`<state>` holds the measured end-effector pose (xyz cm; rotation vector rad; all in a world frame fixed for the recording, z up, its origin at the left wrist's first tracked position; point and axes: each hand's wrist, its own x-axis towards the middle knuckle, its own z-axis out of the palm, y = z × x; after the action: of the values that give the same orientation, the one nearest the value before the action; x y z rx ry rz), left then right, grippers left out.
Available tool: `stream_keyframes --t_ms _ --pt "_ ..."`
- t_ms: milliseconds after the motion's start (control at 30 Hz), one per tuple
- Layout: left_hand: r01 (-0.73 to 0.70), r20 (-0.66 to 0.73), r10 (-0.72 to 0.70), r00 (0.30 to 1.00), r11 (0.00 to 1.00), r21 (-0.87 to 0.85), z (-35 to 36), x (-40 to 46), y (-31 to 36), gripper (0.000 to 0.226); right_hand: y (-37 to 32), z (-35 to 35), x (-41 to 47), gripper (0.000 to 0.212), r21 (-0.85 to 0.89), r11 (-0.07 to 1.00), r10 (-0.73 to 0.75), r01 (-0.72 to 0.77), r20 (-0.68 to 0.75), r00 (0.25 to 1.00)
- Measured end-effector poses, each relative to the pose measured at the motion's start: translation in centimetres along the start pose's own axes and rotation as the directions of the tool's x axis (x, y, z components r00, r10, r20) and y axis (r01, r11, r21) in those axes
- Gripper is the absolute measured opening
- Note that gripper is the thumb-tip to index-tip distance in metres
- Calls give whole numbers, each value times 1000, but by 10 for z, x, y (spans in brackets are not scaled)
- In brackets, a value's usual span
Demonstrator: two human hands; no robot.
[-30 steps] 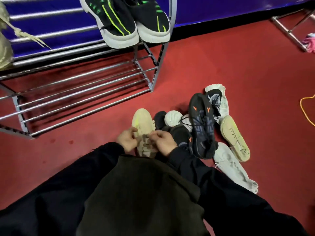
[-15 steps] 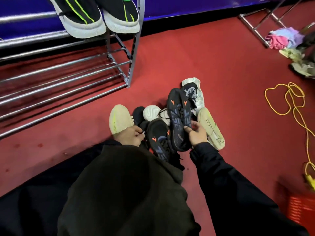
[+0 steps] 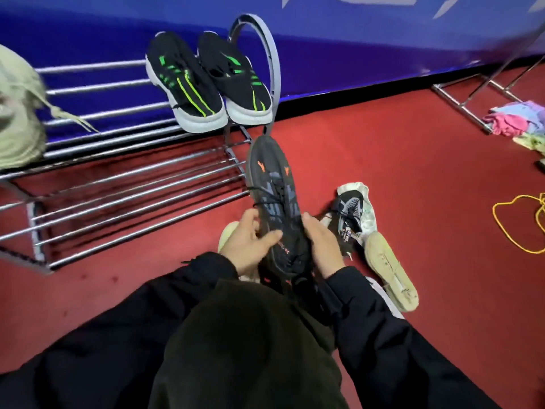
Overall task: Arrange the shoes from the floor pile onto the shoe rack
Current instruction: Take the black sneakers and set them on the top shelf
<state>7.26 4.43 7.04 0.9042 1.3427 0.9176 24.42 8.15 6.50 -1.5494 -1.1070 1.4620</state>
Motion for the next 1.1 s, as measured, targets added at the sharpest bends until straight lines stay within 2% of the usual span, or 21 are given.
stream_keyframes --t_ms 67,133,200,233,267,333,433,467,567,633,667,700,767,833,900,1000,1067,1100 --pt "-21 -54 22 998 1000 23 -17 -3 -4 37 16 1 -2 30 -28 998 54 -56 -48 997" --pt "-22 -55 22 998 1000 -11 -31 -10 -1 40 51 -19 -8 30 -249 958 102 -142 -168 980" --pt "-35 -37 35 999 999 2 -39 -14 -1 40 94 -48 -27 30 -526 802 202 -283 -207 957" --pt "-42 -37 42 998 999 5 -40 -15 -2 40 114 -62 -37 37 -606 717 240 -343 -248 939" --pt "-45 -42 45 998 999 4 -41 -16 -2 40 128 -72 -44 46 -632 661 267 -404 -305 914" --pt "-56 -38 57 998 998 21 -38 -23 1 39 146 -82 -50 55 -558 666 330 -496 -375 866" --pt "-39 -33 40 999 998 48 -38 -33 5 47 146 -75 -47 36 -398 725 471 -562 -309 826" --pt "-37 -23 39 999 997 70 -39 -37 9 51 147 -75 -46 39 -376 734 498 -565 -267 825" --pt "-47 -8 49 999 985 166 -47 -43 20 62 151 -84 -46 38 -462 766 432 -447 -146 890" --pt "-48 -33 54 998 986 163 -50 -49 34 44 147 -93 -41 43 -455 823 339 -340 -87 937" --pt "-60 -49 68 996 987 150 -51 -51 42 37 128 -90 -46 33 -405 870 273 -279 -73 959" --pt "-84 -84 97 992 987 140 -52 -53 50 35 108 -86 -52 24 -370 905 204 -212 -61 977" --pt "-138 -185 150 971 988 76 -56 -62 68 33 66 -83 -60 26 -323 944 71 -73 -17 997" --pt "-204 -277 205 939 978 30 -66 -74 91 36 30 -80 -62 20 -255 963 -74 85 51 996" --pt "-278 -364 270 892 960 31 -81 -87 112 36 -10 -69 -62 6 -157 970 -172 187 107 979" --pt "-401 -508 365 781 915 40 -107 -111 144 35 -73 -36 -62 17 38 973 -230 227 130 964" --pt "-441 -630 376 680 896 59 -128 -126 158 32 -120 2 -62 23 135 958 -277 254 198 940" --pt "-446 -685 373 626 892 78 -138 -134 163 29 -140 23 -60 35 161 954 -286 253 232 930"
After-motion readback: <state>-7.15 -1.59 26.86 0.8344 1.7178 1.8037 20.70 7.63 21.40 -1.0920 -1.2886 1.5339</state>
